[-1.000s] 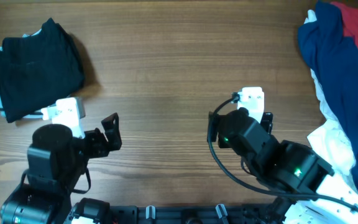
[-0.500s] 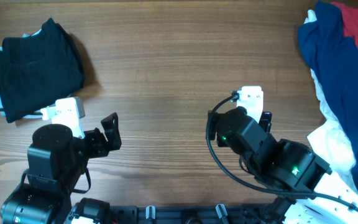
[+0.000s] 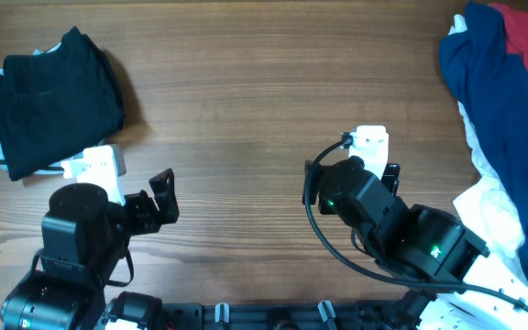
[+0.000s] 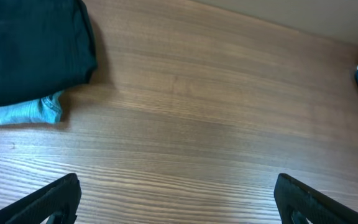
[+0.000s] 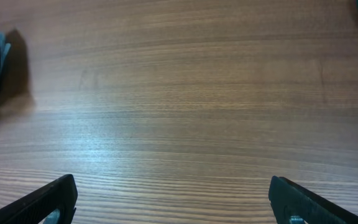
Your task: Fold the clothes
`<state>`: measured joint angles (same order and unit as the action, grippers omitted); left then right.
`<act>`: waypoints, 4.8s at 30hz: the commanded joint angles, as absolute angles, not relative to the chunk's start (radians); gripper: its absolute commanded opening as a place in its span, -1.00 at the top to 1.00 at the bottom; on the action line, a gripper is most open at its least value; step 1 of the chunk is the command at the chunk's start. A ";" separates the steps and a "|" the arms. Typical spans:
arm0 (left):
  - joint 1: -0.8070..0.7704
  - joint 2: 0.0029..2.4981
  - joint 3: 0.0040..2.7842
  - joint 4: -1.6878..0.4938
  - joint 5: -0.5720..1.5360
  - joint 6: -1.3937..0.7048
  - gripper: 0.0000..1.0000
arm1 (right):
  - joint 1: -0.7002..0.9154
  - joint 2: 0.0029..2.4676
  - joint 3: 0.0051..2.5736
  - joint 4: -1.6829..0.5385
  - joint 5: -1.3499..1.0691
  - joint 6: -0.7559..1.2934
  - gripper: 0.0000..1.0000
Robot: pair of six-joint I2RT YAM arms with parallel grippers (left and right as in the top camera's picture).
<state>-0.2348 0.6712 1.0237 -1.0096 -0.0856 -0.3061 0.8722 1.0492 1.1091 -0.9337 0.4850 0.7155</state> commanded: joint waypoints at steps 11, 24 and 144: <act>-0.239 0.673 1.013 -1.011 -0.106 -0.323 -1.00 | 0.875 1.050 1.104 -1.060 0.524 0.730 -1.00; -0.239 0.673 1.013 -1.011 -0.106 -0.323 -1.00 | 0.851 1.051 1.104 -1.047 0.534 0.669 -1.00; -0.239 0.673 1.013 -1.011 -0.106 -0.323 -1.00 | -0.084 0.005 0.005 0.002 -0.075 0.111 -0.99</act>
<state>-0.2348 0.6731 1.0218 -1.0126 -0.0864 -0.3061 -0.0860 0.0154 0.0063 -0.0013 -0.0811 0.0929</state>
